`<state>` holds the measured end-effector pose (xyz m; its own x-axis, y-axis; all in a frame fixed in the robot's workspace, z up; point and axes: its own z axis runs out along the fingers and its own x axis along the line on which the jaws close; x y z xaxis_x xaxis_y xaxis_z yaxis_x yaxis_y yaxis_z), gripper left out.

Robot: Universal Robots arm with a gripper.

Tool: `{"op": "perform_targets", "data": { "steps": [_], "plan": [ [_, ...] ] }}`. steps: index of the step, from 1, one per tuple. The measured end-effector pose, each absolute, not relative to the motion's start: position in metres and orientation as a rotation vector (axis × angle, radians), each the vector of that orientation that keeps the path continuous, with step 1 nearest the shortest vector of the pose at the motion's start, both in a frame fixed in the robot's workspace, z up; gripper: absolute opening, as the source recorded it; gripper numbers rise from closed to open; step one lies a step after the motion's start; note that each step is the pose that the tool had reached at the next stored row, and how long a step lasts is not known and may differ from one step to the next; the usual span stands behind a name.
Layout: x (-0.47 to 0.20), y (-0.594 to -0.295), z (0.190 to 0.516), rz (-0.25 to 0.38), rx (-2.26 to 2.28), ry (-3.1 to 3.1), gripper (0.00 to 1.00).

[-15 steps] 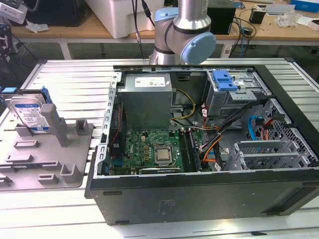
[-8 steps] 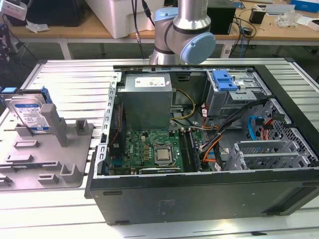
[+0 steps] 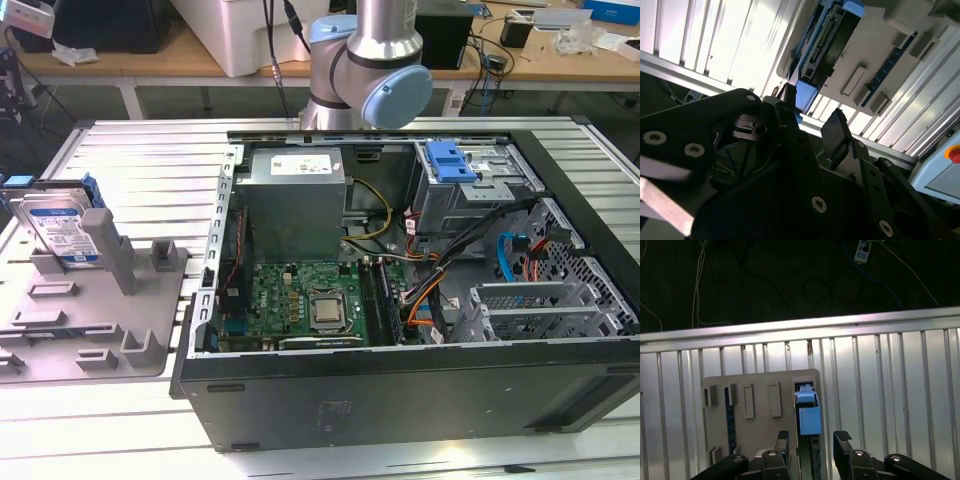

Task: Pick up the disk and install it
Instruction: 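Pick up the disk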

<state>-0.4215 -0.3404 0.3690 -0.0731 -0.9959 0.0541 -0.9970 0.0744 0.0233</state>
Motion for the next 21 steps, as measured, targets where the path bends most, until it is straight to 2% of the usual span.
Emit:
{"op": "perform_targets", "data": {
  "steps": [21],
  "plan": [
    [-0.4246,-0.3433,0.3643,0.035,2.221,-2.144,0.48]
  ]
}}
